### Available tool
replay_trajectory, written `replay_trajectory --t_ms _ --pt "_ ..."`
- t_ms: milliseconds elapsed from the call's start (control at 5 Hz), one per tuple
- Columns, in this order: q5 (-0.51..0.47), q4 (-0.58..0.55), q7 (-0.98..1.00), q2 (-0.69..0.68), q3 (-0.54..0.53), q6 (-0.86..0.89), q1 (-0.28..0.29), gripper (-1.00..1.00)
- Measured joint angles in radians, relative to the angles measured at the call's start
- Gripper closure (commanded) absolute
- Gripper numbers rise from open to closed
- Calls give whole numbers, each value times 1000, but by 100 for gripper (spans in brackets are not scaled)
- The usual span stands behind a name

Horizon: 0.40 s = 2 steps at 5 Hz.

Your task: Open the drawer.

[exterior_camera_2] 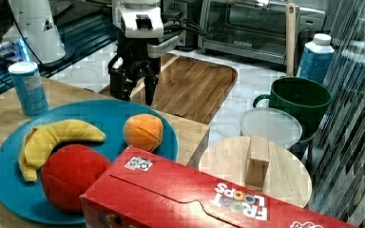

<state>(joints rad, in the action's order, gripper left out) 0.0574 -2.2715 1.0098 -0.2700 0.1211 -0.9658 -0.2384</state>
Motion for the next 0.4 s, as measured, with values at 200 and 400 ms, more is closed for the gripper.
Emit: replay_trajectory --t_ms 200,400 --pt "1 -2 -42 0 -2 4 11 -100" --pt "1 -2 -112 3 -11 4 29 -100"
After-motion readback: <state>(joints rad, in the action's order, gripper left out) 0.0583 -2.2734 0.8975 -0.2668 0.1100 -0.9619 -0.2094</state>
